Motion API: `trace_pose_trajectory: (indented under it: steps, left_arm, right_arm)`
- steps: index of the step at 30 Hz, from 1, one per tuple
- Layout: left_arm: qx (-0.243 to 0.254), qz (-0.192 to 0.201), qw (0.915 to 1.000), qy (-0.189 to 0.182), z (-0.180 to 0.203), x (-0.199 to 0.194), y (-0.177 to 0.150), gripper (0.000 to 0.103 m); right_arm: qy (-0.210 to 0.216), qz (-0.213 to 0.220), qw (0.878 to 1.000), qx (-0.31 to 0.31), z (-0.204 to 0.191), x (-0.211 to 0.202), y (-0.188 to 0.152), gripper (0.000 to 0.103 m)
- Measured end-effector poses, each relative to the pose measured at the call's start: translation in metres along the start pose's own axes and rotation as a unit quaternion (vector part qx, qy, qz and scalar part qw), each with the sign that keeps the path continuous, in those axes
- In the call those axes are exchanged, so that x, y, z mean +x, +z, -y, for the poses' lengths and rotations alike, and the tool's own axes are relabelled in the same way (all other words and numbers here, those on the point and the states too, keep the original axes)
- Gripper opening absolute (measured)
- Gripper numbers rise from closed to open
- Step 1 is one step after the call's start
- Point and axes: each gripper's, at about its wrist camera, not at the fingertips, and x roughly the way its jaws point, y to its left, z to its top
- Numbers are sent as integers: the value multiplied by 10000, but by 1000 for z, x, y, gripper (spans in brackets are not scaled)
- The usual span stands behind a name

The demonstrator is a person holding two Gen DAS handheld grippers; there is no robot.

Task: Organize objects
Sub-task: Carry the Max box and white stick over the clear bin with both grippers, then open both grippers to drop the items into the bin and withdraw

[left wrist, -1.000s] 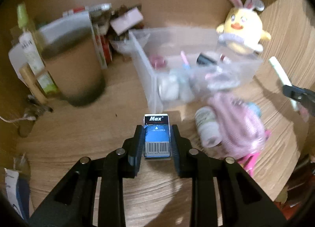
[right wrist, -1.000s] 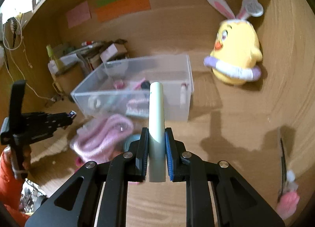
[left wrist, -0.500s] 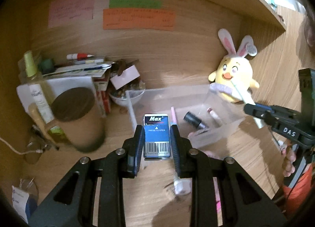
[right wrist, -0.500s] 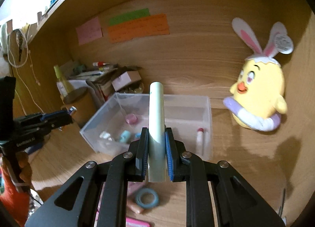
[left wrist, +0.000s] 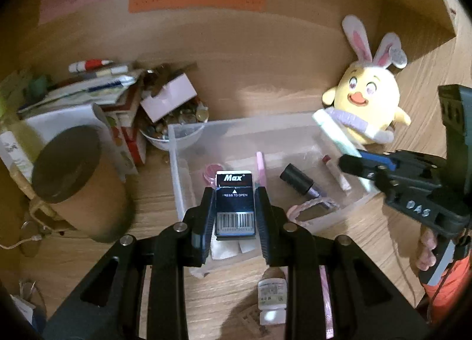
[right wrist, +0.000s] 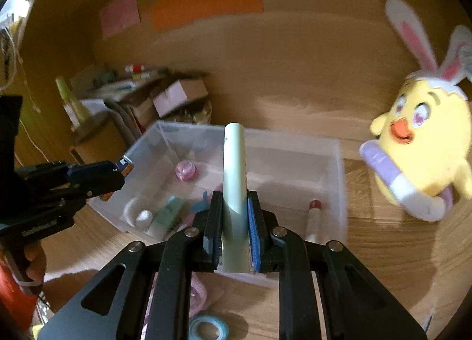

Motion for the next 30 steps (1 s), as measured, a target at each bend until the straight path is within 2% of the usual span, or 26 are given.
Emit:
trace_pose_trajectory:
  steps: [7, 17, 21, 23, 25, 26, 28, 30]
  left_arm:
    - [102, -272, 9996, 52, 4, 23, -1, 27]
    - [204, -303, 9993, 86, 10, 25, -4, 27]
    - [206, -201, 9996, 22, 10, 12, -4, 31]
    - [220, -127, 9997, 46, 10, 4, -5, 44]
    - [227, -32, 9997, 91, 9, -5, -8, 68]
    - [224, 35, 9997, 102, 9, -10, -9, 72]
    - [260, 97, 9995, 133, 8, -17, -13, 73]
    - [288, 112, 9994, 155, 6, -24, -18, 75]
  right_arm:
    - [192, -490, 9986, -86, -3, 36, -2, 14]
    - [-147, -496, 9975, -472, -17, 32, -8, 16]
    - [-186, -406, 9980, -445, -19, 17, -9, 29]
    - [-258, -286, 9981, -482, -20, 4, -12, 36]
    - [-291, -206, 9980, -516, -23, -6, -14, 50]
    - [-306, -153, 9980, -532, -24, -12, -16, 53]
    - [-349, -14, 9979, -546, -27, -27, -20, 67]
    - [-445, 111, 9972, -596, -31, -37, -26, 71]
